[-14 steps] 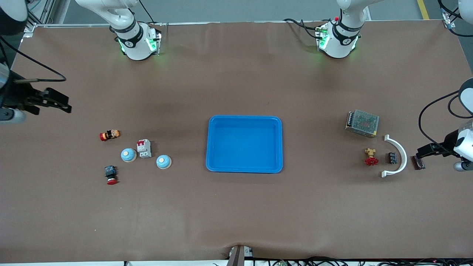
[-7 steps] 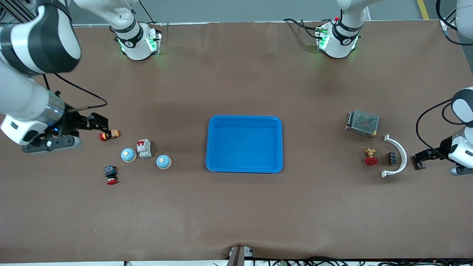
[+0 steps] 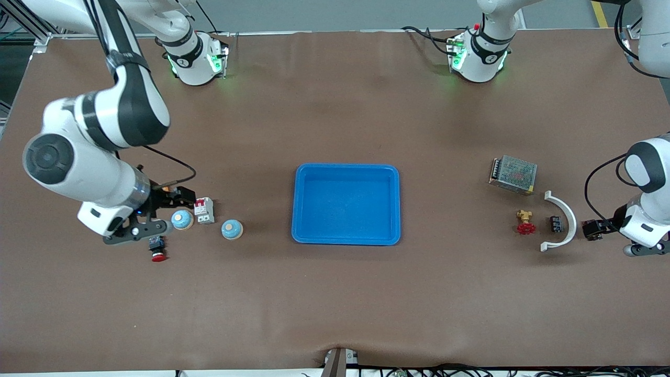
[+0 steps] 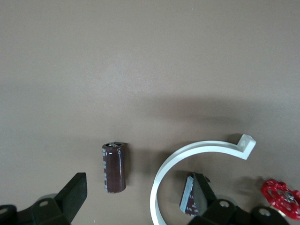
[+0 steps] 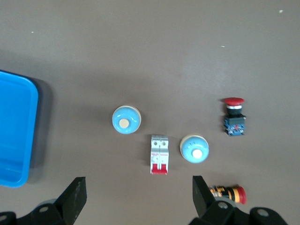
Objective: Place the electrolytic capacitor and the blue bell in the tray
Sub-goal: 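Move the right gripper to the blue bell while the left gripper reaches the capacitor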
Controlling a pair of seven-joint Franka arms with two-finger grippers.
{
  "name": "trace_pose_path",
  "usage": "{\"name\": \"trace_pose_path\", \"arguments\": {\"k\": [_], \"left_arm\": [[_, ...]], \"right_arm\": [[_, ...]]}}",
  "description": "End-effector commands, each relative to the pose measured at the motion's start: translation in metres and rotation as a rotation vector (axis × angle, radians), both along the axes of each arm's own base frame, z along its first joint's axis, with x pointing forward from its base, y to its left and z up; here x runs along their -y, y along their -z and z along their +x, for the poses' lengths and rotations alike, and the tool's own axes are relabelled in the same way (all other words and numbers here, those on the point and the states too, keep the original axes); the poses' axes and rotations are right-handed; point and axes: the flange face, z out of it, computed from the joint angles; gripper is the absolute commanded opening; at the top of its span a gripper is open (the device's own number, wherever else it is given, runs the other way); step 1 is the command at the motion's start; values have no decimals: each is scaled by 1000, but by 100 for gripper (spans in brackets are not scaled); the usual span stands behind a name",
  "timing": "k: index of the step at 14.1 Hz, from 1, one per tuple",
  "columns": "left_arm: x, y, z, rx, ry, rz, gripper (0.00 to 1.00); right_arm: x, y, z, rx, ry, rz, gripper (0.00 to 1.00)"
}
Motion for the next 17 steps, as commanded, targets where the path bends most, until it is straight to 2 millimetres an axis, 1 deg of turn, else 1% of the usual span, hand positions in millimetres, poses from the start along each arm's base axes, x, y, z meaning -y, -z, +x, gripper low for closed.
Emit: {"name": "trace_pose_path", "arguments": {"k": [1,3,5,6,7,8,9,11,12,14,15,17], "left_arm": [[-10,12,8,14,-12,18,100],[-24,20,4,15,-44,10,100],[-34,32,1,3,-66,3,100],[-44,34,-2,6,-79,3,100],[-54,33,-6,10,-88,6,100],[-58,35,-8,5,-87,4,100],[-60,36,-11,2,-88,1,100],[-75,42,-23,2,-92,-3,100],[-76,44,-27,3,-79,-6,100],[-72,48,-30,2,-74,-12,100],[-67,48,-29,3,-69,-18,100],[-64,52,-30,11,-84,-38,100]], "right_arm": [[2,26,-6,15,5,2,100],[0,43,-11,14,-4,2,100],[-8,53,-13,3,-26,-6,100],[-14,56,-14,1,-39,-9,100],[-24,58,-16,1,-71,-10,100],[-31,64,-17,1,-114,-11,100],[-36,73,-17,-4,-161,-9,100],[-47,92,-17,-18,-256,-9,100],[-51,99,-18,-26,-285,-8,100],[-55,109,-18,-16,-350,-7,100],[-54,117,-19,-3,-394,-6,100],[-52,135,-18,-3,-418,-5,100]]}}
